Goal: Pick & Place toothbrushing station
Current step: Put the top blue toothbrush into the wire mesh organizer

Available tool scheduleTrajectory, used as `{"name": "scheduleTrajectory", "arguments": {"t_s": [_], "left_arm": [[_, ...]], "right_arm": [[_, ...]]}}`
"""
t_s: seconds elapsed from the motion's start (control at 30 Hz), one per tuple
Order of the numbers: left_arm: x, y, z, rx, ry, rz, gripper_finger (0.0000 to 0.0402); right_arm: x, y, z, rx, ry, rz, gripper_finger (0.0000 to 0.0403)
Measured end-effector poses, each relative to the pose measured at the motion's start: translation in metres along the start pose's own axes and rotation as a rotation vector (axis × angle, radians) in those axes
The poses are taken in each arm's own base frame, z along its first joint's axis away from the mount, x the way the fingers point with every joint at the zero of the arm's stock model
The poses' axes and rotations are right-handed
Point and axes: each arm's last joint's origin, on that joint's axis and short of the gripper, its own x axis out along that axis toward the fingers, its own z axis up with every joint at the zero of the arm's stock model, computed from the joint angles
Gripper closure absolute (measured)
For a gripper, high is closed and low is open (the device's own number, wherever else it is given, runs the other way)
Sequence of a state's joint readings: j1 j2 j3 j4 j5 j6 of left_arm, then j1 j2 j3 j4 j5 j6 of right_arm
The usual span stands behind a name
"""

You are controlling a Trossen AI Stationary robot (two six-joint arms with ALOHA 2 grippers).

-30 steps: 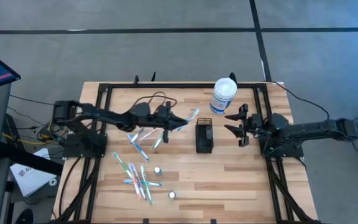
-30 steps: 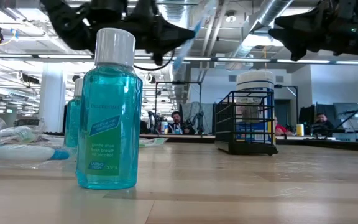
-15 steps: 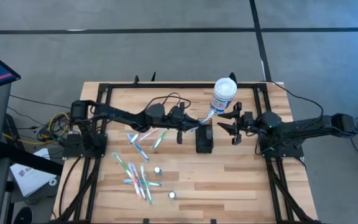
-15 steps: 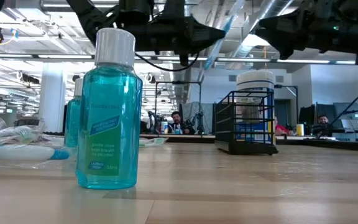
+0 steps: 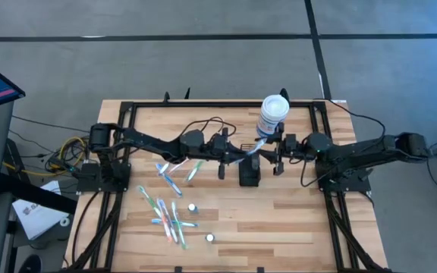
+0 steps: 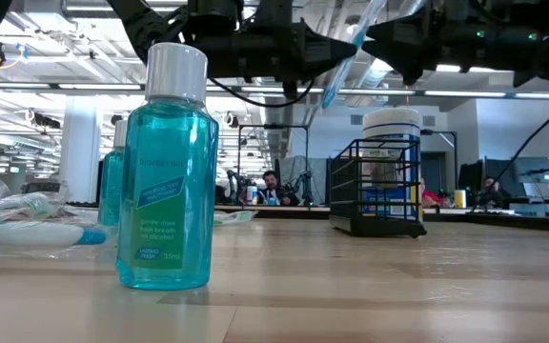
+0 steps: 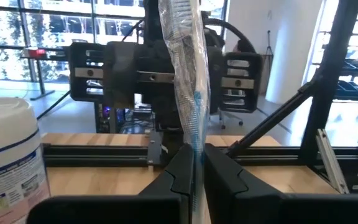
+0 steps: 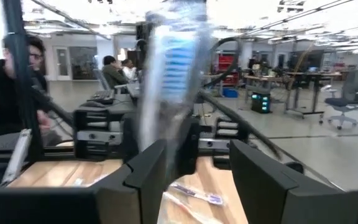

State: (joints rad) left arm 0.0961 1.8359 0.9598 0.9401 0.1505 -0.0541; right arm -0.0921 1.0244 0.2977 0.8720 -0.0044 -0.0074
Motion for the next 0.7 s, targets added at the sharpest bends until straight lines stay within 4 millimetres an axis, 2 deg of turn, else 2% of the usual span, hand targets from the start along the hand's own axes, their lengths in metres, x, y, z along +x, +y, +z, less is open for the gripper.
{"name": "scheduleTrajectory", "arguments": {"t_s": [0.27, 0.7], "left_arm": [[0.0, 0.002, 0.0, 0.053, 0.002, 0.028, 0.0392], [-0.003, 0.015, 0.002, 0.04, 0.003, 0.069, 0.0392]], "right_arm": [[-0.001, 0.001, 0.002, 0.0, -0.002, 0.02, 0.0238], [-0.001, 0.001, 0.001, 0.0, 0.007, 0.033, 0.0239]]}}
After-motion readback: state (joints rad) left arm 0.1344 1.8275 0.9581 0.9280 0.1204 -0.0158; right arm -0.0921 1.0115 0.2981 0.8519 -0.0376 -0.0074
